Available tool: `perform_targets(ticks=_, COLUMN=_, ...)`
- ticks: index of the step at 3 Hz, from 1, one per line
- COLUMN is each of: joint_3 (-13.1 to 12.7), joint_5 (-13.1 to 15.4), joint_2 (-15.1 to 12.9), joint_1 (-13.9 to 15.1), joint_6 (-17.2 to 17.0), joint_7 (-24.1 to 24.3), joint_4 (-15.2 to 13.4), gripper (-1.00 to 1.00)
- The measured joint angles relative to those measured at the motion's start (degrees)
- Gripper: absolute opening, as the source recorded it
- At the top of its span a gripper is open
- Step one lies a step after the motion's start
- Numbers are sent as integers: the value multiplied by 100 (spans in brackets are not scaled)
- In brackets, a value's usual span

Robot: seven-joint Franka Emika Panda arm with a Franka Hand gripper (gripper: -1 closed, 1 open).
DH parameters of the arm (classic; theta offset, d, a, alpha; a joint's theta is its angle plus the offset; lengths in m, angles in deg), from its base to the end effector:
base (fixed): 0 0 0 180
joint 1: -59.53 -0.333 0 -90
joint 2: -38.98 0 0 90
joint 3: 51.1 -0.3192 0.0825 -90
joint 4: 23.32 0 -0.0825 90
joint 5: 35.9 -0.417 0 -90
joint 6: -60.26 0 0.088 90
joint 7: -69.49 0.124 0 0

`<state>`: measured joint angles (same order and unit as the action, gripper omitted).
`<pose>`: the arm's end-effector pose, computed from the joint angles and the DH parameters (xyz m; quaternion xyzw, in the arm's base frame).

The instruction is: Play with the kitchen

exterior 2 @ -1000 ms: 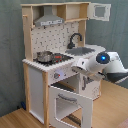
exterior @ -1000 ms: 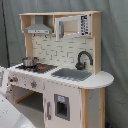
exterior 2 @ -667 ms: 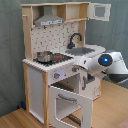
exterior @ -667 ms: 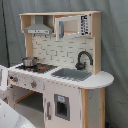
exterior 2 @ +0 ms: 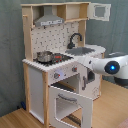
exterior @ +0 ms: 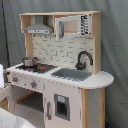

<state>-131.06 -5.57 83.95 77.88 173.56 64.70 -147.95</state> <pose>0.2416 0.4734 0.4416 0.6397 0.4974 0.2137 0.5457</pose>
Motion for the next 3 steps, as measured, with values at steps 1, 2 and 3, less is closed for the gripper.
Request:
perform_targets(ticks=1, joint_3=-19, joint_5=410, joint_2=357, joint_1=-126, joint_6=-253, joint_7=-51, joint_4=3, gripper=100)
perform_targets(ticks=2, joint_3=-78, joint_5=838, joint_2=709, joint_1=-181, joint_6=-396, joint_7=-122, joint_4=4, gripper=100)
perform_targets(ticks=3, joint_3=-219, joint_5=1357, joint_2=1124, joint_1=-168, joint_6=-461, joint_7=-206, joint_4=4, gripper=100)
